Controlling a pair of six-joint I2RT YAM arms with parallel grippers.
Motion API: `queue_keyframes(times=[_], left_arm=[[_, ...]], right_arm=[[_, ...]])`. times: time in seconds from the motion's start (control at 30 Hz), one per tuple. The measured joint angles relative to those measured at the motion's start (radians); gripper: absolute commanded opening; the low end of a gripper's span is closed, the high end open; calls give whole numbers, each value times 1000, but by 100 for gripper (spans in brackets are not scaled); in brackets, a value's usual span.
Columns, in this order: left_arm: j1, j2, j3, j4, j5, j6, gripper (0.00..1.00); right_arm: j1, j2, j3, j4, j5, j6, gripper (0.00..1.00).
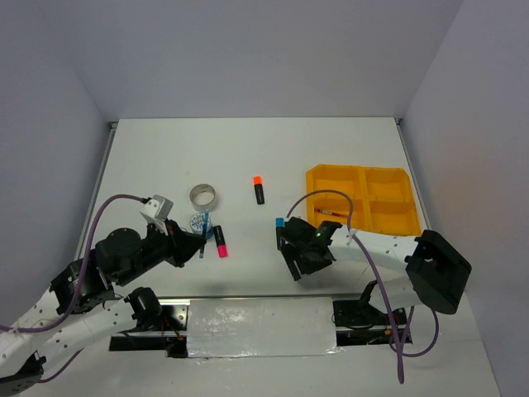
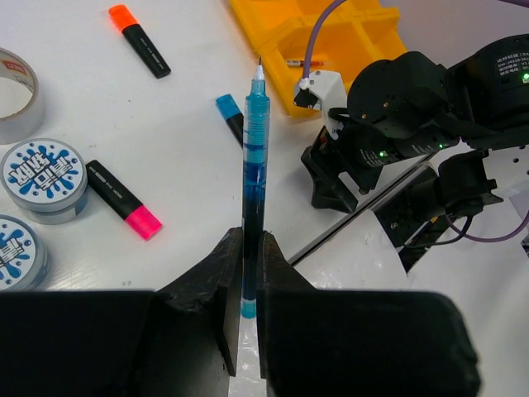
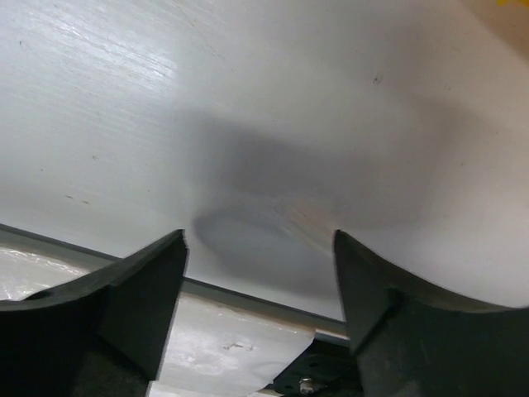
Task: Sort the stationery into containers
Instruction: Close the pen cap on the pen.
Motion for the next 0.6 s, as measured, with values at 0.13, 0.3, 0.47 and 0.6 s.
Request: queue_keyframes(times=[0.13, 0.3, 0.47, 0.6], left_arm=[[0, 9, 0, 3, 9, 2, 4], [0, 10, 0, 4, 15, 3, 4], [0, 10, 0, 4, 26, 8, 5], [0, 16, 0, 6, 30, 24, 5]], right_arm=[[-4, 2, -4, 8, -17, -6, 67], [-6, 40, -4, 9, -25, -10, 61], [-14, 72, 11, -5, -21, -14, 52], [-16, 72, 11, -7, -16, -10, 42]])
